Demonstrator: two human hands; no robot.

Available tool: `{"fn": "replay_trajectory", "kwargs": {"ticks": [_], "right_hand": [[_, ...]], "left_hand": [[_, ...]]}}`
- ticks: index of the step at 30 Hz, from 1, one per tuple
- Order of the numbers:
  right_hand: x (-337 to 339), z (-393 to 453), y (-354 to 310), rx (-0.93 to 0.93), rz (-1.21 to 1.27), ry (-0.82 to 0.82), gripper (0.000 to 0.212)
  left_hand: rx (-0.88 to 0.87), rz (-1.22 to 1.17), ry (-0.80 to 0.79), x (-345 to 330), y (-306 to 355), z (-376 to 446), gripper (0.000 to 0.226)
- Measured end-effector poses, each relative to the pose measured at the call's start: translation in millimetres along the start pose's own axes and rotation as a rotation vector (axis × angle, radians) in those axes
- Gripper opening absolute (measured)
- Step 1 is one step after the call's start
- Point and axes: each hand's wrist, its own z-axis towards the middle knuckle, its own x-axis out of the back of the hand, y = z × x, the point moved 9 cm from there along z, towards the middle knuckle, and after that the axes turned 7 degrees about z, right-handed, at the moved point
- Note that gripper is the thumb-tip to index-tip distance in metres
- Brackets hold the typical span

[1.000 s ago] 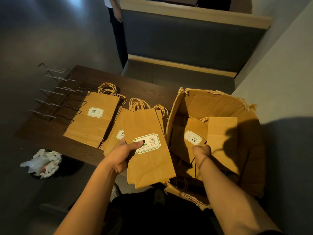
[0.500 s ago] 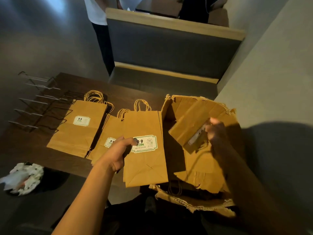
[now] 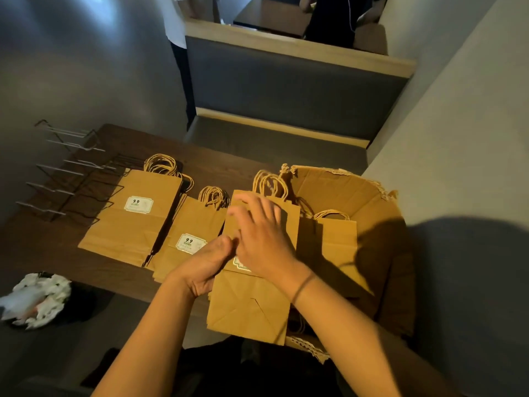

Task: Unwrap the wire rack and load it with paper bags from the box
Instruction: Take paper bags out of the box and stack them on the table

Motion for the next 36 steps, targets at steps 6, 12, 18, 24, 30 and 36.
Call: {"fn": "replay_trajectory", "kwargs": {"ticks": [6, 12, 18, 24, 30, 36], "right_hand": [[41.9, -13.5, 84.0, -0.44, 0.589, 0.427, 0.029], [-24.3, -138.8, 272.9, -1.286, 0.472, 0.119, 0.061], [-64.4, -225.6, 319.5, -1.609, 0.117, -0.166, 0.096], [-75.0, -209.9, 302.4, -1.606, 0.193, -0.178, 0.104], [-88.4, -214.3, 298.2, -1.533, 0.016, -0.242, 0.108], [-102.1, -222.2, 314.0, -1.574, 0.246, -0.039, 0.112]], "left_hand": [[0.034, 0.02, 0.095, 15.3, -12.3, 5.9, 0.049], [0.058, -0.082, 0.266, 36.7, -17.2, 1.3, 0.056], [0.068, -0.118, 0.316, 39.9, -25.4, 0.0, 0.047], [0.073, -0.109, 0.313, 34.4, -28.4, -1.2, 0.064], [0.076, -0.079, 0.288, 32.6, -29.5, -5.0, 0.062], [0.093, -0.077, 0.293, 35.0, -30.8, -6.7, 0.062]]}}
